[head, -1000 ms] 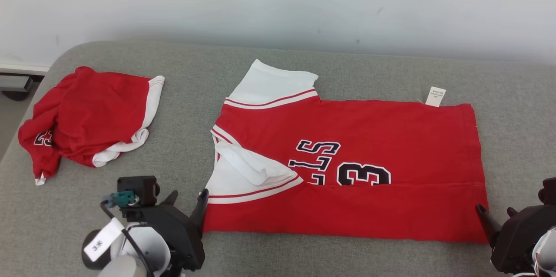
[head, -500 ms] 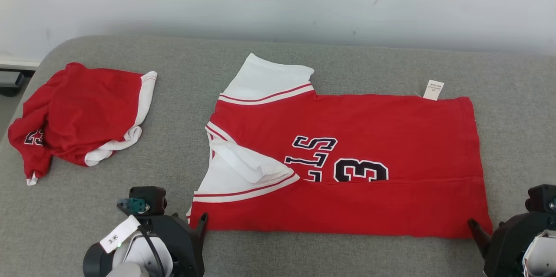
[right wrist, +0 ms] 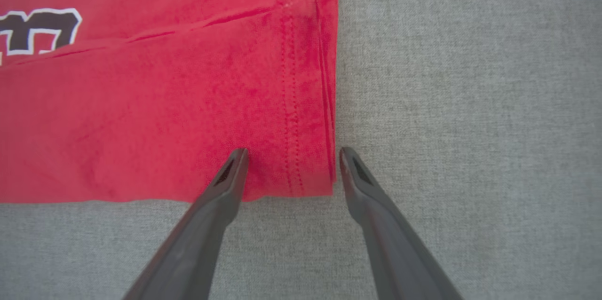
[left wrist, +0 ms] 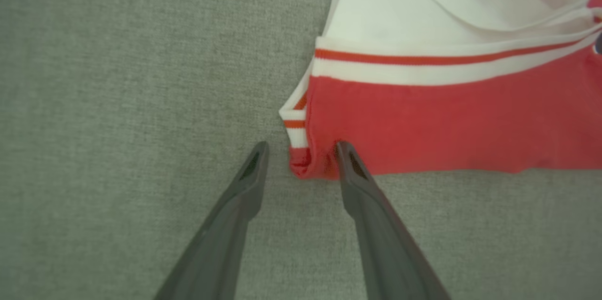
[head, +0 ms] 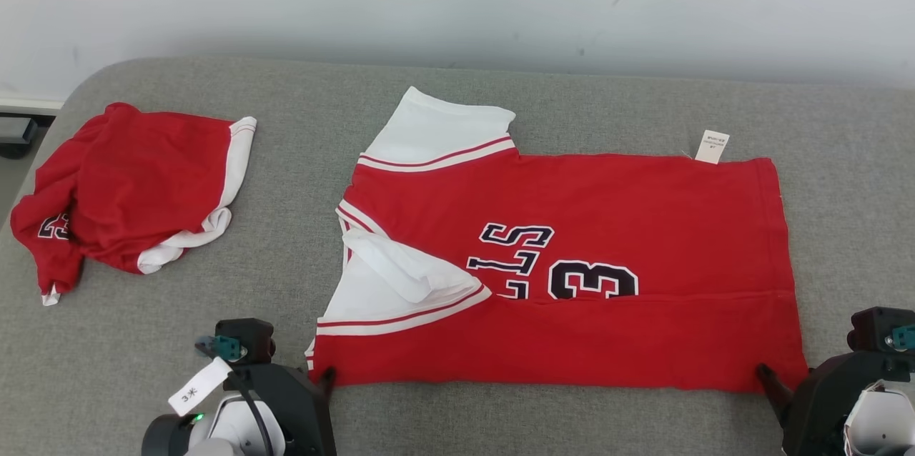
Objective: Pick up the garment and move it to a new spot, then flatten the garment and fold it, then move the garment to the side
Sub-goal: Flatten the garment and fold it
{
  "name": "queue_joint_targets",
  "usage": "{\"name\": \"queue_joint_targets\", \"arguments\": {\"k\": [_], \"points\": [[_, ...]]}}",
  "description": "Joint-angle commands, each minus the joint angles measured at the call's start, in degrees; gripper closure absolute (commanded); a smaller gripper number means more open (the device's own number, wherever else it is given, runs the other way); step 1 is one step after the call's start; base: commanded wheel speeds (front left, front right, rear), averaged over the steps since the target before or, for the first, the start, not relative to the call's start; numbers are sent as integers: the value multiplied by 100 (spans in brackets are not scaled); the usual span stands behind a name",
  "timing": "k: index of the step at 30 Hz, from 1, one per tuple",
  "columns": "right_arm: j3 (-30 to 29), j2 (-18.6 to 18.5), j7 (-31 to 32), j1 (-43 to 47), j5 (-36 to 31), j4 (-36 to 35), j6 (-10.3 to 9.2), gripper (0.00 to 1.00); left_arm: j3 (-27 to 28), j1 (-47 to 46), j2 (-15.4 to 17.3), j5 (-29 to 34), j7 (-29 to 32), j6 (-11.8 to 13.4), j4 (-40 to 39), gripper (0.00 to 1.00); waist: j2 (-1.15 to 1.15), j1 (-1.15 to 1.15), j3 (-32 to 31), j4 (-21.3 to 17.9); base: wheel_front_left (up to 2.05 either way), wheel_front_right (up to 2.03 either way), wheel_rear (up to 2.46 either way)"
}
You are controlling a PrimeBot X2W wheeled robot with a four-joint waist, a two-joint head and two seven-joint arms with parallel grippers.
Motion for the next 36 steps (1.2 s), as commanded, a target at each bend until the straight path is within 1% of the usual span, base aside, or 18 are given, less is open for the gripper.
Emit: {"name": "queue_joint_targets", "arguments": {"k": [1,2,3,4,5,6,7,8,9,15,20,25,30,36], "points": [[-2,-16,-43,-62,-61,54,-4,0,-12,8,-21,-53,-21,-47,81,84,0,0,-6,14,0,0,0],[-6,-16,-53,-73,-75,73,-4,4,-20,13,-29,-72,-11,-61,116,93,0,0,-10,19,0,0,0],[-7,-16,-62,-85,-91,85,-4,17,-25,17,-38,-96,-1,-65,142,100,0,0,-10,22,0,0,0],[-8,-16,-67,-100,-97,97,-4,25,-29,14,-48,-104,-5,-75,163,100,0,0,-7,26,0,0,0],[-8,-16,-59,-109,-104,116,-4,52,-32,10,-58,-110,-18,-89,187,100,0,0,-6,29,0,0,0],[1,-15,-41,-112,-104,132,-4,68,-37,12,-66,-126,-18,-108,212,100,0,0,-7,32,0,0,0],[5,-15,-31,-117,-109,138,-4,80,-37,10,-70,-139,-25,-111,233,100,0,0,-7,34,0,0,0],[9,-16,-28,-122,-105,139,-4,97,-36,4,-76,-156,-31,-115,254,100,0,0,-7,36,0,0,0],[15,-16,-24,-117,-106,145,-4,100,-35,3,-79,-172,-28,-129,272,100,0,0,-9,37,0,0,0],[23,-16,27,-30,-35,116,-4,100,-16,71,-92,-270,-4,-202,285,100,0,0,-41,38,0,0,0],[-3,-15,247,122,348,-72,-4,100,63,176,-6,-399,3,-243,44,100,0,0,-101,30,0,0,0],[-43,-16,511,347,537,-487,-4,100,171,448,207,-494,35,-147,-448,100,0,0,-177,-1,0,0,0],[-138,-16,830,685,736,-935,-4,100,290,918,471,-644,111,0,-1132,100,0,0,-217,-1,0,0,0],[-350,-17,1200,1050,866,-1309,-4,100,436,1582,849,-797,275,267,-1930,100,0,0,-234,35,0,0,0]]}}
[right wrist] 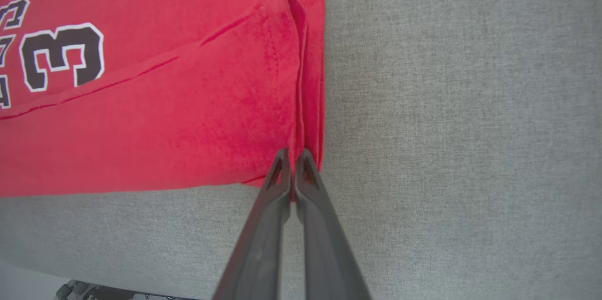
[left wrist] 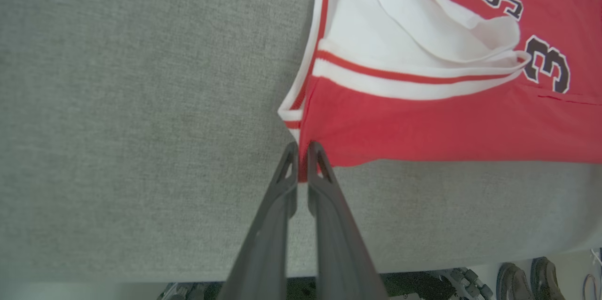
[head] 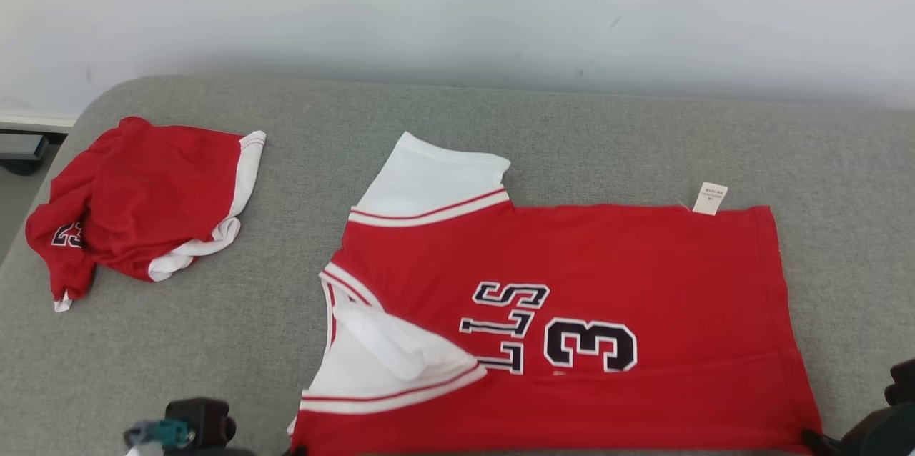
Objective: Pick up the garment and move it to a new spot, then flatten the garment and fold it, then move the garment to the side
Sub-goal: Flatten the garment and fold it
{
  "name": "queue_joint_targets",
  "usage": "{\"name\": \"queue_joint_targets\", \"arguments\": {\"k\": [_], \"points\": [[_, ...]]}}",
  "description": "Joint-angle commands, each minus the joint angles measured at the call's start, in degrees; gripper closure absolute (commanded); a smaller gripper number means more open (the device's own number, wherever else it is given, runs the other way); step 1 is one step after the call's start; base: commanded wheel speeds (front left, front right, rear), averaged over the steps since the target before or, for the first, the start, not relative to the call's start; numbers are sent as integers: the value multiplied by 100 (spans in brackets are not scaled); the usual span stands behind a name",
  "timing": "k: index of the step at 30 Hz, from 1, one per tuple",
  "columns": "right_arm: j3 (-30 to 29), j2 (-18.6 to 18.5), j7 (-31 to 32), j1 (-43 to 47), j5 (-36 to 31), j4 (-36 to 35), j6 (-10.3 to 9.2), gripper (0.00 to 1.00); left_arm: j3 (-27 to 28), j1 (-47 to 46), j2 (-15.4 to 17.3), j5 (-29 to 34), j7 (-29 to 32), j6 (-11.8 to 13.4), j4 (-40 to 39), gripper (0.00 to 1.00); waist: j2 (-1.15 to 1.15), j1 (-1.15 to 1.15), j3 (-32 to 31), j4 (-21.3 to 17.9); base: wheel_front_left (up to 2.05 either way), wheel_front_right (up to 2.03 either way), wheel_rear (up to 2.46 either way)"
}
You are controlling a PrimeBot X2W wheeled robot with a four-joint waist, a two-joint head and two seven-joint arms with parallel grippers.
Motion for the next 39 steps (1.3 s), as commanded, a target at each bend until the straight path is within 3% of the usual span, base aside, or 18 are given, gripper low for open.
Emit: {"name": "queue_joint_targets", "arguments": {"k": [1,9,24,25,26,27,28,34,39], "points": [[-80,-20,77,84,29,-71,-4,100,59,187,113,-55,37,76,-155,100,0,0,-6,13,0,0,0],[-288,-22,418,625,193,-430,-5,100,56,842,429,-65,110,338,-810,100,0,0,-77,153,0,0,0],[-204,-21,90,1471,668,-220,-5,100,-81,1174,252,97,-231,495,-582,100,0,0,-296,53,0,0,0],[-149,-21,30,1470,694,-193,-5,66,-84,1168,255,149,-259,529,-539,100,0,0,-305,37,0,0,0],[-133,-23,-25,1462,725,-127,-6,0,-95,1159,271,209,-270,562,-496,80,0,0,-317,17,0,0,0],[-83,-20,-58,1464,725,-80,-5,0,-111,1162,261,211,-250,602,-452,45,0,0,-324,7,0,0,0],[-14,-15,-59,1481,728,-36,-5,0,-114,1165,246,201,-230,606,-430,0,0,0,-331,2,0,0,0],[64,-20,-225,1484,642,-27,-5,0,-44,1190,272,191,-265,690,-344,0,0,0,-379,32,0,0,0],[59,-14,-1075,1220,950,-74,-4,0,343,1119,208,133,-938,552,-555,0,0,0,-574,128,0,0,0]]}}
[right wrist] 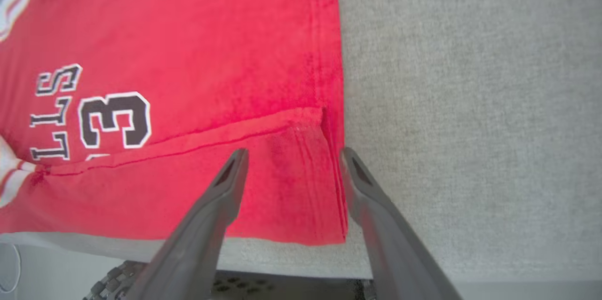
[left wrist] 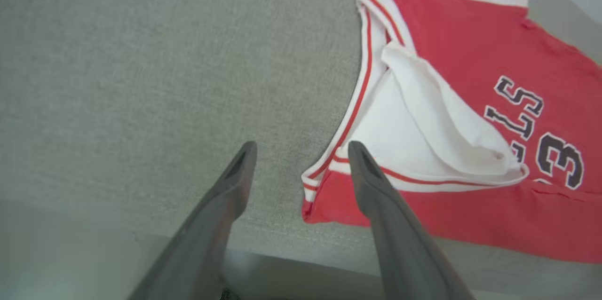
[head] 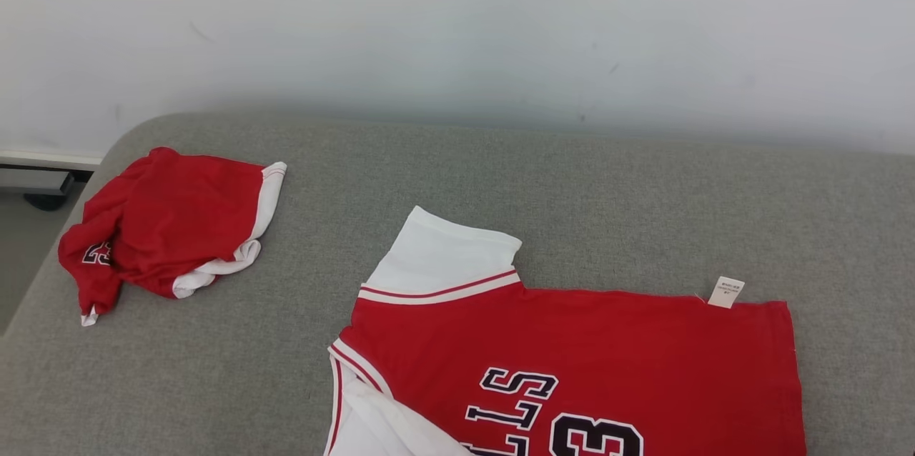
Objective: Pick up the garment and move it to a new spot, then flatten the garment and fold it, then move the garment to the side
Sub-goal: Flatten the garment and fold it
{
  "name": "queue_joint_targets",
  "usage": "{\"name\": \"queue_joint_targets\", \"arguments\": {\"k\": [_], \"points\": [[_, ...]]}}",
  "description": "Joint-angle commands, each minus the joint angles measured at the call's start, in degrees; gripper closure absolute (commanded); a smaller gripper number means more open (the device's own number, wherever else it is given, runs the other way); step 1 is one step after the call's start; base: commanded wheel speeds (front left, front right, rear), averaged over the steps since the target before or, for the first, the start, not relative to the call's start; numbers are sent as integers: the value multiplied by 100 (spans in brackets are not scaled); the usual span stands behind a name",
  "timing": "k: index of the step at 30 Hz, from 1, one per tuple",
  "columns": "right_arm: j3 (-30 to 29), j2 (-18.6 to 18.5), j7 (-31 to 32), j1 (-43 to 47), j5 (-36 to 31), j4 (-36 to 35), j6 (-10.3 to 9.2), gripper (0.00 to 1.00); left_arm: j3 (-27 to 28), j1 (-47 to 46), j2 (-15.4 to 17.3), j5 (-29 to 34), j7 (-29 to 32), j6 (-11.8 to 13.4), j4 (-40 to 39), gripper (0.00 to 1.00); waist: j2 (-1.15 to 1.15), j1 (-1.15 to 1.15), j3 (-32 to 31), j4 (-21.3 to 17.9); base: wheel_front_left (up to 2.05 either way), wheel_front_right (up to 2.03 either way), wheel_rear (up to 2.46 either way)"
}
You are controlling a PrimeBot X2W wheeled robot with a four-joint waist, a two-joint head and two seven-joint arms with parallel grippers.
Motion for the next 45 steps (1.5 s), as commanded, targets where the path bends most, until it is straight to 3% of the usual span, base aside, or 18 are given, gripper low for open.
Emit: {"name": "queue_joint_targets", "arguments": {"k": [1,11,16,26,32,37,45], "points": [[39,-9,-144,-82,80,13,-4,0,72,-57,-20,-2,-111,-35,-26,0,0,0,-96,42,0,0,0],[623,-10,-2410,-543,229,374,-3,0,267,-791,-402,387,-1529,-557,22,0,0,0,-466,107,0,0,0],[855,-11,-3225,-801,-18,651,-3,0,364,-1161,-684,532,-2159,-650,153,0,0,0,-587,63,0,0,0],[1150,-12,-3805,-1389,-450,968,-3,0,206,-1728,-849,696,-2525,-970,650,0,0,0,-723,-46,0,0,0],[1174,-13,-3903,-1611,-671,965,-3,0,37,-1787,-740,846,-2415,-1060,934,0,0,0,-748,-152,0,0,0],[1246,-12,-3926,-1829,-797,1004,-3,0,7,-1730,-639,853,-2293,-1010,1164,0,0,0,-752,-215,0,0,0],[1241,-13,-3902,-1913,-789,1129,-3,0,414,-1377,-593,472,-2466,-847,1161,0,0,0,-756,-236,0,0,0]]}}
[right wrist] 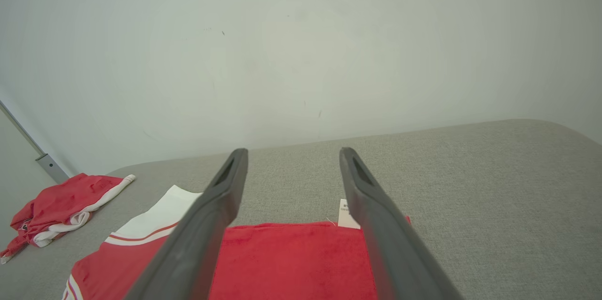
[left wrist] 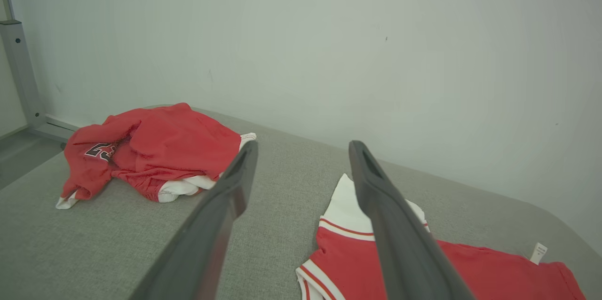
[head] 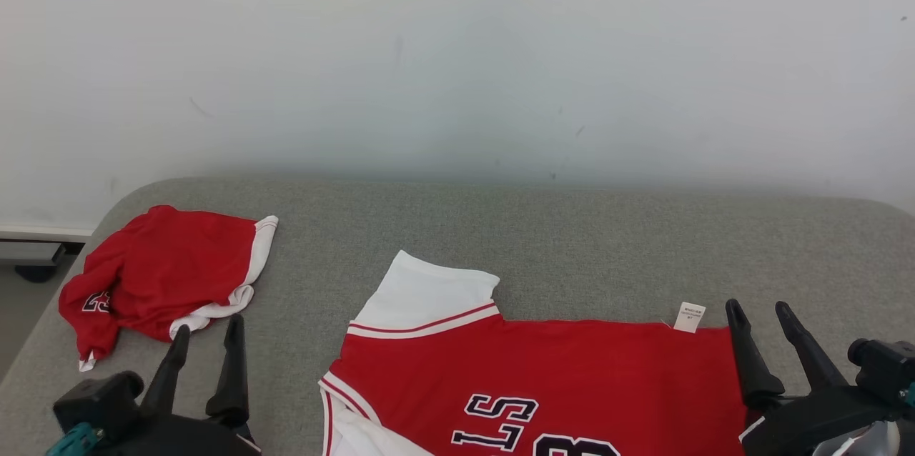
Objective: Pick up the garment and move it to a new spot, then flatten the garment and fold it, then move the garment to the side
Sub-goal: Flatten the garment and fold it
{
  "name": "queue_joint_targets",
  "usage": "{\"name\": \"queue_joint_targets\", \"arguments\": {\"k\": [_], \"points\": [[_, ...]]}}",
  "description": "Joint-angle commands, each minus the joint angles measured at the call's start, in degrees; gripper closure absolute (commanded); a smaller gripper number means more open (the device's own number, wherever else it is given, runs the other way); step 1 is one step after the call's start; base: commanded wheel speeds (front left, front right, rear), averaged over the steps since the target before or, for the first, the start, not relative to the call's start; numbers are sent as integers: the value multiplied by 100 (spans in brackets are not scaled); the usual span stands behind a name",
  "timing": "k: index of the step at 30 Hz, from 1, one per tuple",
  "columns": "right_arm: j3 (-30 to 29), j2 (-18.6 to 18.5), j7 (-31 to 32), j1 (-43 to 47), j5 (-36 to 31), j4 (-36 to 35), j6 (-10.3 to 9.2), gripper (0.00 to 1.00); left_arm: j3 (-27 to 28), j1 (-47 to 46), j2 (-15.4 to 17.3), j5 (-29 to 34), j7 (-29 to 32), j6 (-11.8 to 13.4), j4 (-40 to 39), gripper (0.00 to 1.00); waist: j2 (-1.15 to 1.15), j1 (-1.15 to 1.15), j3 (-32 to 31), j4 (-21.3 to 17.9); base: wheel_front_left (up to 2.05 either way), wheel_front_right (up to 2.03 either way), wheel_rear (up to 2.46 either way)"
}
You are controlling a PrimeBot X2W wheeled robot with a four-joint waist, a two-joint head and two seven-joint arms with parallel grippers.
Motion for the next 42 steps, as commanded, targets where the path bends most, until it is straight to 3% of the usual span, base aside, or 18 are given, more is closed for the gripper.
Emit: {"name": "queue_joint_targets", "arguments": {"k": [1,7,21,30,37,42], "points": [[-17,-17,-2,-66,21,12,-2,0,92,123,24,-116,-79,28,-39,0,0,0,2,-1,0,0,0],[-48,-18,17,-32,57,56,-2,0,226,328,46,-250,-203,-10,-172,0,0,0,27,27,0,0,0],[-23,-17,80,-66,-63,31,-2,0,-173,125,270,25,-13,-291,-215,0,0,0,115,39,0,0,0],[-12,-18,147,-82,-129,-11,-2,0,-333,-31,314,171,111,-306,-217,0,0,0,178,56,0,0,0],[-208,-19,577,-298,-285,-58,-2,0,-546,-629,328,271,612,-436,-57,0,0,0,353,64,0,0,0],[-319,-20,1294,-585,-337,-52,-2,0,-724,-1271,266,356,1146,-516,172,0,0,0,601,21,0,0,0]]}}
